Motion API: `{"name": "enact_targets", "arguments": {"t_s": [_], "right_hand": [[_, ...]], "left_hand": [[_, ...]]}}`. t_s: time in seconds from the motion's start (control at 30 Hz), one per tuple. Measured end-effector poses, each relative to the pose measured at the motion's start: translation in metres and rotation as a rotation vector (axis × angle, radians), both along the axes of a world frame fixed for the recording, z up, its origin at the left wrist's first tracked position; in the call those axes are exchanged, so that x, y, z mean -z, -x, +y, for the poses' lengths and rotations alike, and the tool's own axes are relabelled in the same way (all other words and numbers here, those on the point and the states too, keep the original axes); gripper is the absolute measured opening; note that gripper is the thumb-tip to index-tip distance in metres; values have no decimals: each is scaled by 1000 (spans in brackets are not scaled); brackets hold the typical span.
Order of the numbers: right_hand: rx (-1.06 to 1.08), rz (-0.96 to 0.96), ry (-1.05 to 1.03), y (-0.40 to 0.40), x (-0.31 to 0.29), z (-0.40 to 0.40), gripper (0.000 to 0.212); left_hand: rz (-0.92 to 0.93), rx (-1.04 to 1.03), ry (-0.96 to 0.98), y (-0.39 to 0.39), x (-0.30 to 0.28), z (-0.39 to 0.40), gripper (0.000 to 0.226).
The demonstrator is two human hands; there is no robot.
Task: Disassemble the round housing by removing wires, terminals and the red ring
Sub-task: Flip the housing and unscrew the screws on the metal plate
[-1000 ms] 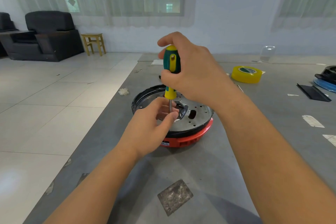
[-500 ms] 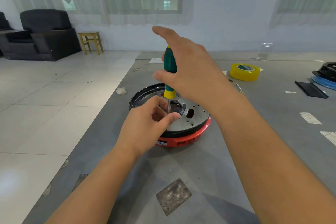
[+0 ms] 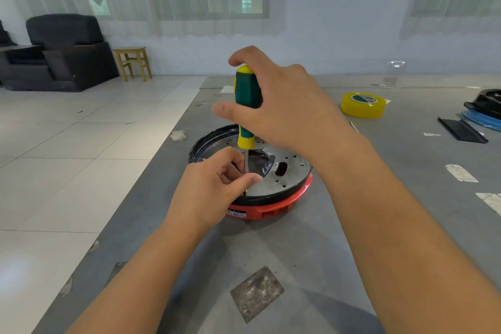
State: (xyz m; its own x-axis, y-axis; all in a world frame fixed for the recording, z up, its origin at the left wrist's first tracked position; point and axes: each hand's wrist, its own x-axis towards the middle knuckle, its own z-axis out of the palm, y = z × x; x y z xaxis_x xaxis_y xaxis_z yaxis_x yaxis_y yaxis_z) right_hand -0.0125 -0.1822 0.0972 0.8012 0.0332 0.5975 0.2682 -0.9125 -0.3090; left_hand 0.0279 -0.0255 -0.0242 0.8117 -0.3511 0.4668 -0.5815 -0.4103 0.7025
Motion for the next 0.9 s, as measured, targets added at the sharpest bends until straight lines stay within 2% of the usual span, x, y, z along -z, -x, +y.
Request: {"name": "enact_targets", "arguments": {"t_s": [0.13, 0.23, 0.37, 0.7, 0.9], "right_hand": [[-41, 53, -57, 0, -3, -4, 73], [-104, 99, -42, 0, -8, -6, 80], [-197, 144, -98, 0, -6, -3, 78], [-186, 147, -121, -3, -4, -9, 76], [-175, 117, -187, -8, -1, -7, 57]], "left_hand": [[55, 68, -101, 1, -1, 4, 17], [87, 118, -146, 1, -2, 5, 20], [99, 112, -121, 1, -2, 6, 17], [135, 104, -97, -1, -3, 6, 18], [199, 115, -186, -3, -13, 3, 18]]}}
